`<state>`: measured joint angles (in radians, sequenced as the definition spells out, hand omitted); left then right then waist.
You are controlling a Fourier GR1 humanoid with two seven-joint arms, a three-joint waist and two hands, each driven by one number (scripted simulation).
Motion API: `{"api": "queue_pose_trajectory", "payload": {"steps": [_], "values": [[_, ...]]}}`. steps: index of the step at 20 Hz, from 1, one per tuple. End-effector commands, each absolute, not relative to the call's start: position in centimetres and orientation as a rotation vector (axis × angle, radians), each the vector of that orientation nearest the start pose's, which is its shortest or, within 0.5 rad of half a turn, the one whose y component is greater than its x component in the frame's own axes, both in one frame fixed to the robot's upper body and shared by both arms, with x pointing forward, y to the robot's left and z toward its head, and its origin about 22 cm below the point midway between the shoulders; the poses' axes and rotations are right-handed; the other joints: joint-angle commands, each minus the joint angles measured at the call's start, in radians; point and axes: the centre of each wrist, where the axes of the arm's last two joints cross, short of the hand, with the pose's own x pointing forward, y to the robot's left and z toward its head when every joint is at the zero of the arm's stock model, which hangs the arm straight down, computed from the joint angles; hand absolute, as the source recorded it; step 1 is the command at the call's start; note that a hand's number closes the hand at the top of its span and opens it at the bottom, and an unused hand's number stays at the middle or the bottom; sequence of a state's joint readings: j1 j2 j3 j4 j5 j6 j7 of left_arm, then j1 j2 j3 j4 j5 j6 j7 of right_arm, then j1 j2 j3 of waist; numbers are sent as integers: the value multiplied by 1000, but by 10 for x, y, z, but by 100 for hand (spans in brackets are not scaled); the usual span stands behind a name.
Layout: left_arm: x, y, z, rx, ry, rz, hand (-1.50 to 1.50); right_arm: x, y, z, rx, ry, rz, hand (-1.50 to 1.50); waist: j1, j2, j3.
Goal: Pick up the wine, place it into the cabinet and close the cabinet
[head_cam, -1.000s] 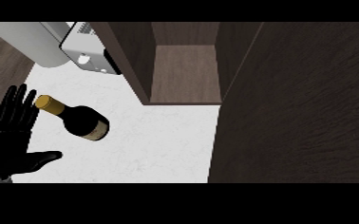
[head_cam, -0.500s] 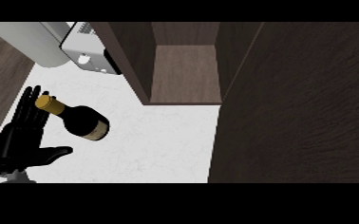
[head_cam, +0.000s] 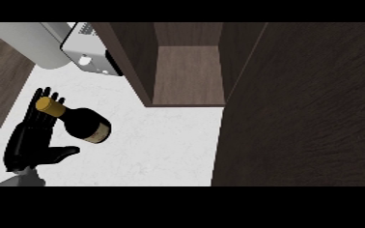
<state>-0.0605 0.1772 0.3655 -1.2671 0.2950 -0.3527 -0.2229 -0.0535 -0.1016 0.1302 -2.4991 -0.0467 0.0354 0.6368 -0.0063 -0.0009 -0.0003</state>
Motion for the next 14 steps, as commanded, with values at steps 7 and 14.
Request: {"api": "queue_pose_trajectory", "payload": {"steps": [7, 14], "values": [[230, 371, -55, -128, -1652, 177, -150, 138, -206, 221, 163, -1961, 225, -150, 7, 0, 0], [244, 332, -81, -103, -1631, 202, -150, 116, -204, 222, 190, -1945, 235, -150, 3, -1, 0]]}}
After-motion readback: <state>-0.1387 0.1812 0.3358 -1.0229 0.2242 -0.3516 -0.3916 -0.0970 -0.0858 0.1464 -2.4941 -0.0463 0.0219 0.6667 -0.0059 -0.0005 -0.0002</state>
